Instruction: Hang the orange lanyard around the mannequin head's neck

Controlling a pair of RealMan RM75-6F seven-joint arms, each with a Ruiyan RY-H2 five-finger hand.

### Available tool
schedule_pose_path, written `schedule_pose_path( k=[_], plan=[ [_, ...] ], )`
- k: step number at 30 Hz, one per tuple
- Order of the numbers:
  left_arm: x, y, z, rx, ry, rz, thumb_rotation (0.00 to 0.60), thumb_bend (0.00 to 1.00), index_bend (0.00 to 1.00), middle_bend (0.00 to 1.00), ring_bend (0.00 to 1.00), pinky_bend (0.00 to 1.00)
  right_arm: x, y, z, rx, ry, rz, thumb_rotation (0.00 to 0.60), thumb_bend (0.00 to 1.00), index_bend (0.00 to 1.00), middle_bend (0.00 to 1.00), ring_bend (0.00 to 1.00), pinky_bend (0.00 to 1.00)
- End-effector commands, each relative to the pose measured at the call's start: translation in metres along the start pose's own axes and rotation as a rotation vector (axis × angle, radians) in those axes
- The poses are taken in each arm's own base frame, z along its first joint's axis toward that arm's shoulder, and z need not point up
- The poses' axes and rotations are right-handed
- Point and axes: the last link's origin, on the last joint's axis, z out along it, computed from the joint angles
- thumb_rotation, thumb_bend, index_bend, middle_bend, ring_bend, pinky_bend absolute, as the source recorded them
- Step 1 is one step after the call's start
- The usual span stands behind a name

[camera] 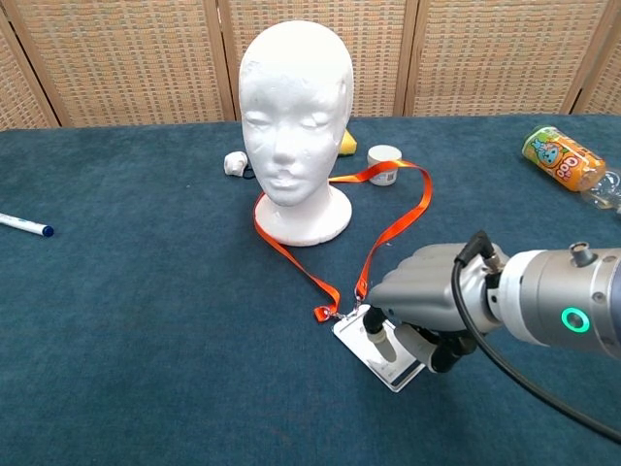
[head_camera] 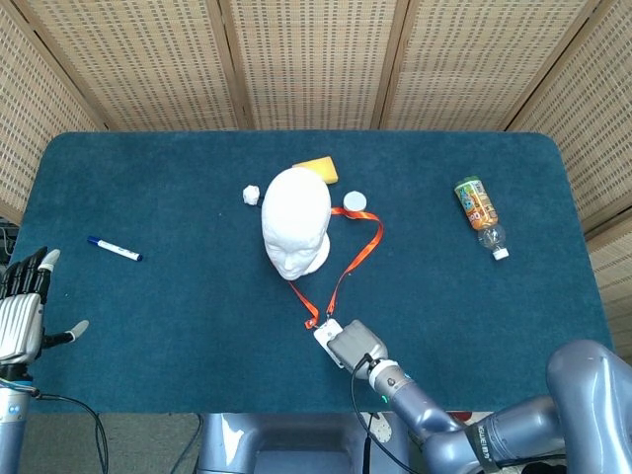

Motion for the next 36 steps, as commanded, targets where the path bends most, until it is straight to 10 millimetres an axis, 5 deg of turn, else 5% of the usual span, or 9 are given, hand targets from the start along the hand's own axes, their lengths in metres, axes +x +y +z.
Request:
schedule_pose_path(
  k=[1, 12, 19, 26, 36],
  plan=[
    [0.000, 0.000, 0.000, 0.001, -0.001, 0.000, 0.600, 0.09, 0.00, 0.00, 0.00, 0.00, 0.000, 0.009, -0.003, -0.021, 0.005, 0.006, 0.600, 1.00, 0.40, 0.83, 0.77, 0.96],
    [-0.003, 0.003, -0.001, -0.006, -0.008, 0.012, 0.600, 0.09, 0.00, 0.00, 0.00, 0.00, -0.014, 0.032, -0.009, -0.058, -0.021, 0.022, 0.600, 1.00, 0.40, 0.83, 0.77, 0.96],
    [-0.004, 0.003, -0.001, -0.006, -0.011, 0.014, 0.600, 0.09, 0.00, 0.00, 0.00, 0.00, -0.016, 0.026, -0.005, -0.029, -0.012, 0.041, 0.600, 1.00, 0.39, 0.83, 0.77, 0.96],
    [-0.005, 0.003, 0.000, -0.003, -0.014, 0.015, 0.600, 0.09, 0.00, 0.00, 0.00, 0.00, -0.016, 0.019, 0.000, -0.001, 0.010, 0.038, 0.600, 1.00, 0.21, 0.83, 0.77, 0.96],
    [-0.005, 0.003, 0.000, -0.005, -0.015, 0.016, 0.600, 0.09, 0.00, 0.00, 0.00, 0.00, -0.023, 0.019, 0.001, -0.004, -0.012, 0.020, 0.600, 1.00, 0.21, 0.83, 0.77, 0.96]
  ],
)
